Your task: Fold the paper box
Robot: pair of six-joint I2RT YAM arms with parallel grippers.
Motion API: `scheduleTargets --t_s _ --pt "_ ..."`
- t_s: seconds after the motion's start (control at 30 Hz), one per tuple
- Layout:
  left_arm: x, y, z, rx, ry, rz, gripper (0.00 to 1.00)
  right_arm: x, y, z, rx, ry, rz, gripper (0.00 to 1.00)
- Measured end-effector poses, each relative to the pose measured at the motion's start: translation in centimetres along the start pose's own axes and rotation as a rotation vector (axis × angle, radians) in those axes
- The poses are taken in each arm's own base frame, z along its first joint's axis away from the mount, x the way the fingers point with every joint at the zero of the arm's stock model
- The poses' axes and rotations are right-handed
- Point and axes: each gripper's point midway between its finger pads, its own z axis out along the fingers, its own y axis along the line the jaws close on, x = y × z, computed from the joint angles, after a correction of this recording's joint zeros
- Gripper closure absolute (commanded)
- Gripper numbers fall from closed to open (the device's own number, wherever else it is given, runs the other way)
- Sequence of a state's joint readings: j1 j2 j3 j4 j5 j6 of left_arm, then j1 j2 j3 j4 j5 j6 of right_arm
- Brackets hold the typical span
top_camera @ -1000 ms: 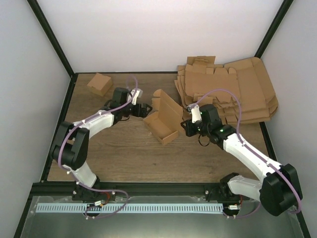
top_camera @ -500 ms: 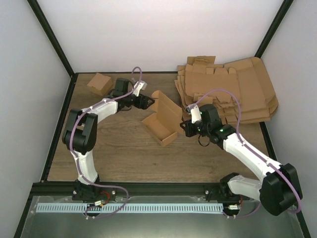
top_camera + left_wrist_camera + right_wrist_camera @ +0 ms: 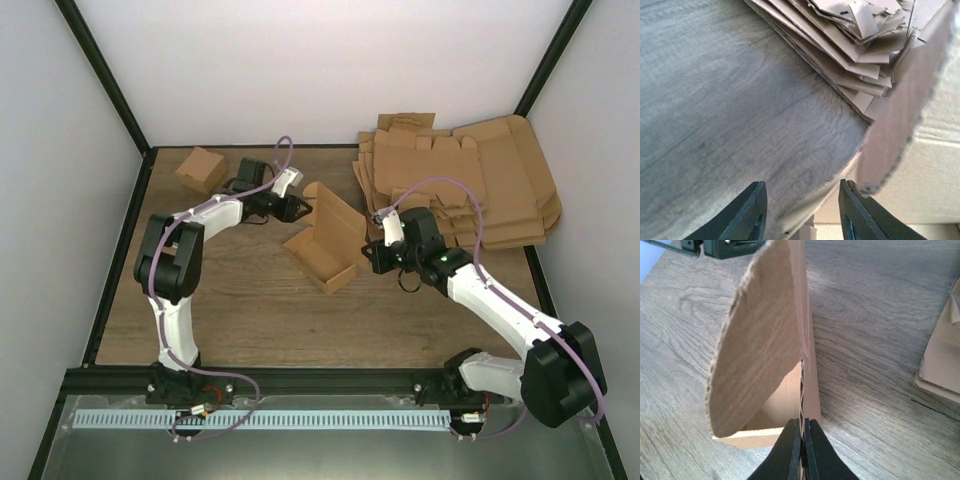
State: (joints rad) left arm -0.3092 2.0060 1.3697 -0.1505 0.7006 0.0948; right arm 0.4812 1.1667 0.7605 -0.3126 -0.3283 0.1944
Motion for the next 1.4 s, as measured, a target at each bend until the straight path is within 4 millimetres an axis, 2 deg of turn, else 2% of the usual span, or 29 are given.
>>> scheduleTargets --t_s 0.1,0.33,0.47,0.73,1.03,1.4 --pt "0.8 -0.7 -0.3 0.004 0.009 -0.014 0.74 -0.3 -0.1 0.2 0.007 0.003 0.001 0.98" --pt "0.7 -1.9 0.2 -0.030 0.024 0.004 0.85 -0.5 -0.6 0.6 0.028 0.005 0.004 0.98" --pt "0.5 -2.7 0.0 -0.101 0.030 0.028 0.95 -0.5 -1.0 0.7 0.053 0.006 0.007 0.98" --pt "0.7 -3.4 -1.4 -0.336 0.030 0.060 0.96 -0.2 -2.5 1.4 0.125 0.020 0.043 0.90" --pt "3.9 -4.5 -2.6 -0.488 -0.022 0.008 0.96 -0.5 -3.4 2.4 0.155 0.002 0.112 0.89" --pt "5.6 -6.6 -3.4 -0.639 -0.164 -0.027 0.96 0.0 -3.4 3.1 0.196 -0.018 0.174 0.84"
